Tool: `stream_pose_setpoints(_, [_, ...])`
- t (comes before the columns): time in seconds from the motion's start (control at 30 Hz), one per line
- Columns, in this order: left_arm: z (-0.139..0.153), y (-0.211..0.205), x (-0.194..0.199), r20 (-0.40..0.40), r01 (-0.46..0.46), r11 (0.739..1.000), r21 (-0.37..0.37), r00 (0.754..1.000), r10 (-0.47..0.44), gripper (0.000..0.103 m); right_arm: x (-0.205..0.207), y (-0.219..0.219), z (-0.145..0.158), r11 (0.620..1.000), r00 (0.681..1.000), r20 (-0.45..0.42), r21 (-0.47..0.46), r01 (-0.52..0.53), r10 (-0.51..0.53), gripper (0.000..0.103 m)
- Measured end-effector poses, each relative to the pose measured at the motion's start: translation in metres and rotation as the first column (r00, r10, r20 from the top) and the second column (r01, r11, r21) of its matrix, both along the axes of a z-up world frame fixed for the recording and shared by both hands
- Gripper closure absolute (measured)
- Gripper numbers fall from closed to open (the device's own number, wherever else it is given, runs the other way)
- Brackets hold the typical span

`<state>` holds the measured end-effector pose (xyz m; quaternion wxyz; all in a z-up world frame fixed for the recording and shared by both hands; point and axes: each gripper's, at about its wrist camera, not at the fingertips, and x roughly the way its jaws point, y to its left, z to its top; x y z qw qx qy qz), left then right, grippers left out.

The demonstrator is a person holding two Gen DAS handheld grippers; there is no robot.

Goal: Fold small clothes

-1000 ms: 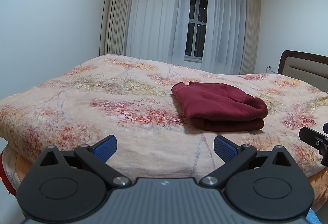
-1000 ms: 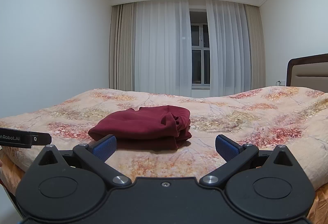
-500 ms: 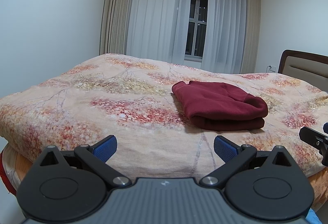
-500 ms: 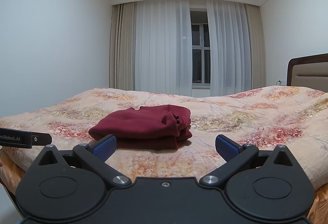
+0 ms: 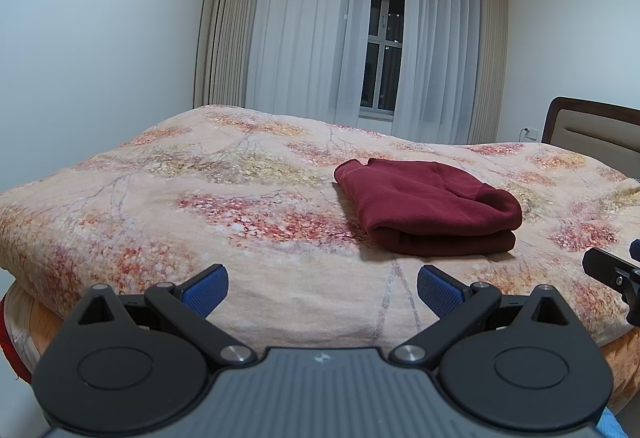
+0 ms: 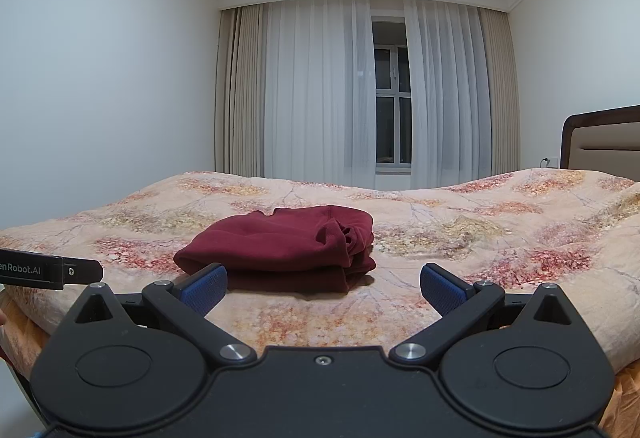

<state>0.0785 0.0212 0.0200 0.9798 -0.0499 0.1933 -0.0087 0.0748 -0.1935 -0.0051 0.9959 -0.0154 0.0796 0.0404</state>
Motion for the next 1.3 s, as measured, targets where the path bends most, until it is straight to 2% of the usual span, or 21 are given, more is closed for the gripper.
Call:
stream_pose_setpoints(0.37, [0.001, 0.0, 0.0, 0.007, 0.003, 1.0, 0.004, 1.0, -0.003, 0.0, 0.0, 0.0, 0.0, 1.0, 1.0, 0.0, 0.0, 0.001, -0.001, 0.0])
stream_pose_setpoints(0.57, [0.008, -0.007, -0.005, 0.04, -0.055, 0.996, 0.067, 0.998, 0.053, 0.0, 0.0, 0.0, 0.0, 1.0, 1.0, -0.002, 0.0, 0.0, 0.0, 0.0])
stream_pose_setpoints(1.3, [0.009, -0.003, -0.005, 0.046, -0.085, 0.993, 0.082, 0.996, 0.081, 0.0, -0.001, 0.001, -0.001, 1.0, 1.0, -0.005, -0.001, -0.001, 0.001, 0.0])
